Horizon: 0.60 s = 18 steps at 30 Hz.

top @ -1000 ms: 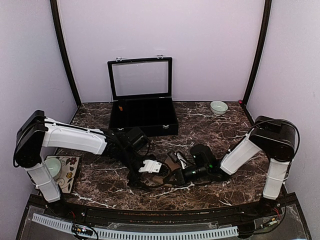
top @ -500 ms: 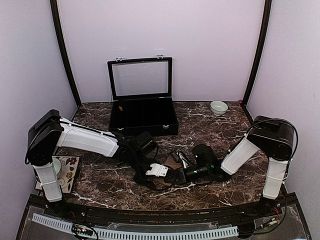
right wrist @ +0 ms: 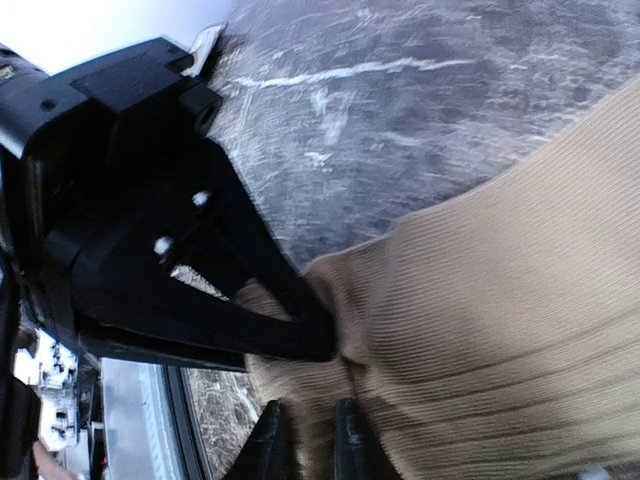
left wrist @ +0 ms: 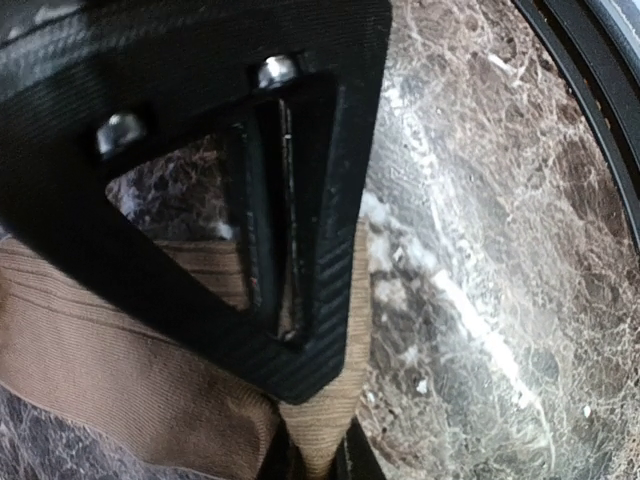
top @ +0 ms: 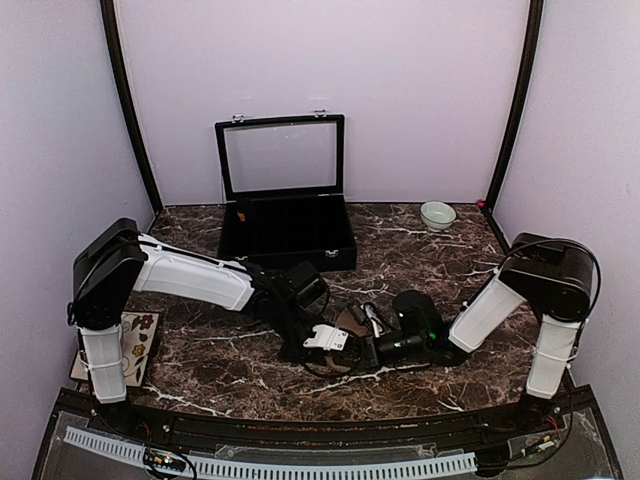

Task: Roll the socks
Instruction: Roll the sock at the center of the board.

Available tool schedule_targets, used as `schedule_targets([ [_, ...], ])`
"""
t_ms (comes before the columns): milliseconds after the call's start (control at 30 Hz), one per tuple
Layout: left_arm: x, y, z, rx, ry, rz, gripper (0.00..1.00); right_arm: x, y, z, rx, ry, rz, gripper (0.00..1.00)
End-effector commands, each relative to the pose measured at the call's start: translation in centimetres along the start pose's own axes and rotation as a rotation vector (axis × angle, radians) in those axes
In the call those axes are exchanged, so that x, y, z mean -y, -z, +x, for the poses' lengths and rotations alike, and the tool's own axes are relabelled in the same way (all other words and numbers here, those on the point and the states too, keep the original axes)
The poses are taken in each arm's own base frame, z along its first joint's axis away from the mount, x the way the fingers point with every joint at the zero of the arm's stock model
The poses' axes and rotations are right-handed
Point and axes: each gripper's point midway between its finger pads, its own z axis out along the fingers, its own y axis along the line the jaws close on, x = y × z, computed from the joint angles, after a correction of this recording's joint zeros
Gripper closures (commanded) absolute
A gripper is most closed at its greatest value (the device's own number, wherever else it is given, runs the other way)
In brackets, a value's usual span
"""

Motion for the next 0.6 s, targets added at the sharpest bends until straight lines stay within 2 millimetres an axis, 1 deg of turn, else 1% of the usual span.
schedule_targets([
  [0,2.9,-1.6,2.7,-0.082,0.089,0.15,1.0,2.9,1.4,2.5,-0.05,-0.02,0.141,0.77],
  [100,3.6,-1.7,3.2,-0.102,0.122,0.202,1.0,3.4,1.9,2.4,-0.056,0.01,0.196,0.75],
  [167,4.3,-1.8,3.6,-0.111,0.139,0.238,1.0,3.7,2.5,2.3,-0.052,0.025,0.234,0.65],
  [200,4.6,-1.9,3.9,-0.118,0.151,0.256,1.0,3.8,2.9,2.3,-0.043,0.031,0.253,0.63],
  [267,5.1,-1.9,4.3,-0.131,0.187,0.301,1.0,3.9,3.9,1.5,0.005,0.055,0.295,0.62],
  [300,5.4,-1.9,4.4,-0.133,0.204,0.328,1.0,3.8,4.5,1.0,0.036,0.07,0.311,0.59],
  [333,5.7,-1.9,4.5,-0.133,0.219,0.348,1.0,3.7,5.2,0.7,0.068,0.08,0.33,0.14],
  [367,5.9,-1.8,4.6,-0.131,0.232,0.364,1.0,2.9,6.2,-0.3,0.13,0.101,0.335,0.01],
  [500,6.4,-2.0,5.4,-0.153,0.261,0.389,1.0,2.4,9.5,-1.6,0.268,0.142,0.41,0.01],
  [567,6.7,-2.1,5.8,-0.169,0.28,0.403,1.0,1.9,11.3,-2.6,0.35,0.161,0.444,0.01],
])
